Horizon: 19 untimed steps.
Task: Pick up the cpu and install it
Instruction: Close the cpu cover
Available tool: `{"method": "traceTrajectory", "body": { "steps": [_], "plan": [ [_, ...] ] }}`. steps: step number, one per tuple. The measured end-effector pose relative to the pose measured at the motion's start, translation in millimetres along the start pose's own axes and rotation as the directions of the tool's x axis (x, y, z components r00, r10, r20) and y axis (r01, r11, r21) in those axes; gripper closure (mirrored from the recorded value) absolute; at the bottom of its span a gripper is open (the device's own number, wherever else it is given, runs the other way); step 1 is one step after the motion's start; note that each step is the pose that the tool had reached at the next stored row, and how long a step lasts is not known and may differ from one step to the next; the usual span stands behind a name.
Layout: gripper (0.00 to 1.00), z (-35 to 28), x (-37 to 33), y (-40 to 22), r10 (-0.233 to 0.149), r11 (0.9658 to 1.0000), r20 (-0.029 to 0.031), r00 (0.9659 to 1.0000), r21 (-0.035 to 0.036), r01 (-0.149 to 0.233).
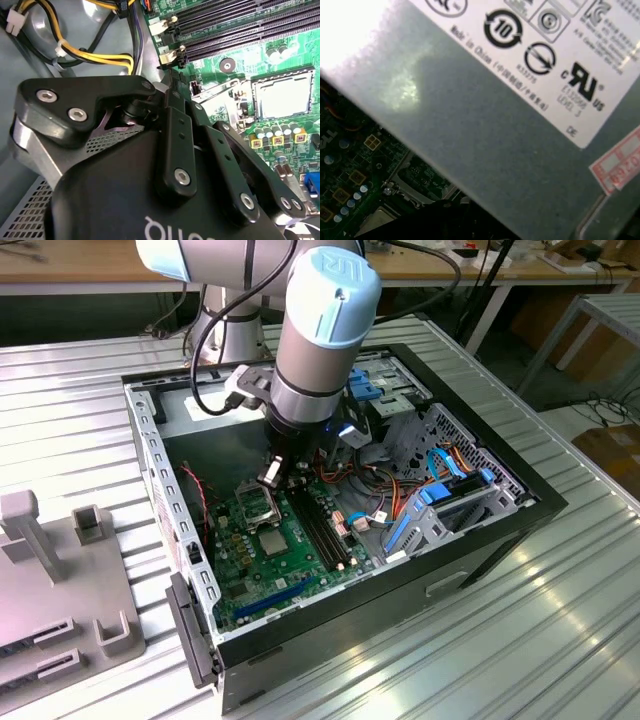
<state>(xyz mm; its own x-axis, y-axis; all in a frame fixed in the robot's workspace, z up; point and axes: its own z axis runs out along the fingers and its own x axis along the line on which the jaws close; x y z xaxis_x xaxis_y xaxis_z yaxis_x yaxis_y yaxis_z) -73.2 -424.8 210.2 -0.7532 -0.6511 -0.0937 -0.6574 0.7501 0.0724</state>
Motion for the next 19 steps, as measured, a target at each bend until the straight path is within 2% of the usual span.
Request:
{"method": "traceTrajectory", "body": {
  "steps": [5,9,14,19],
  "plan": [
    [0.89,-1.8,-0.9,1.0,-0.014,0.9999,-0.0015,0.9999,-0.0012,0.014],
    [0.89,-2.8,-1.2,1.3,-0.030,0.9995,-0.0050,0.9995,-0.0007,0.030],
    [0.89,-3.7,-1.4,1.4,-0.059,0.9982,-0.0213,0.9981,0.0111,0.059],
    [0.89,-5.7,-1.9,1.8,-0.079,0.9968,-0.0265,0.9966,0.0124,0.079]
  ]
}}
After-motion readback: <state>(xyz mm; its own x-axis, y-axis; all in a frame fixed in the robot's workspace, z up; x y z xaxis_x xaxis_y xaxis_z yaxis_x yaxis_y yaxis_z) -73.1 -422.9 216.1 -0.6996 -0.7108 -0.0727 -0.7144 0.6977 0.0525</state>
